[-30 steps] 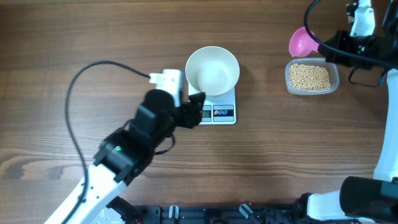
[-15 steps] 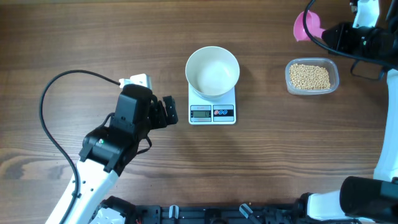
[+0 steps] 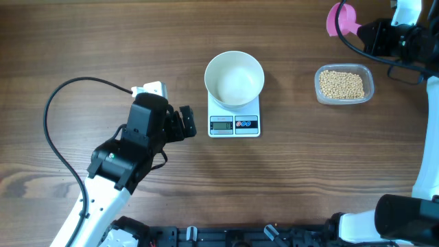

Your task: Scoop item into bowl and weigh 150g on scale

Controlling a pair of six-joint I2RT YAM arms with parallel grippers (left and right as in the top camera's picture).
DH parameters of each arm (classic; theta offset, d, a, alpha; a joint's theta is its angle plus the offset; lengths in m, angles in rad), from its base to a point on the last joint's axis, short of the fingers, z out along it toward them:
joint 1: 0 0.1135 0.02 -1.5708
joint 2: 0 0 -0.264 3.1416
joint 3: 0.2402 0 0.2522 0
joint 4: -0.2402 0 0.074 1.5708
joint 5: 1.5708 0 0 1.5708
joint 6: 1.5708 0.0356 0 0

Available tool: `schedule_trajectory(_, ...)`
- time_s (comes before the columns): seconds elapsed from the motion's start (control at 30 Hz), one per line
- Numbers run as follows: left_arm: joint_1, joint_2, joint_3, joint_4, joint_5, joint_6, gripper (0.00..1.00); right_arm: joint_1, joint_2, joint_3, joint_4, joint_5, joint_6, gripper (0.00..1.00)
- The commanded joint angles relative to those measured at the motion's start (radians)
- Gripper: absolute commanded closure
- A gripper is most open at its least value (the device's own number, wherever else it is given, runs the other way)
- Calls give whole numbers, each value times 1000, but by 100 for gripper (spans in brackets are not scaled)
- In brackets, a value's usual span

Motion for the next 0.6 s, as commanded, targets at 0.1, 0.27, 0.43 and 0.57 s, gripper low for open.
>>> schedule_trajectory(0.1, 6, 6, -1, 1, -13, 5, 0, 0, 18, 1, 27, -2, 12, 96)
schedule_trajectory(0.27, 6, 6, -1, 1, -13, 5, 0, 0, 19, 1, -11, -2, 12, 96)
schedule_trajectory(0.43, 6, 6, -1, 1, -13, 5, 0, 0, 19, 1, -30, -2, 14, 96)
schedule_trajectory(0.57, 6, 6, -1, 1, -13, 5, 0, 0, 19, 1, -25, -2, 10, 96)
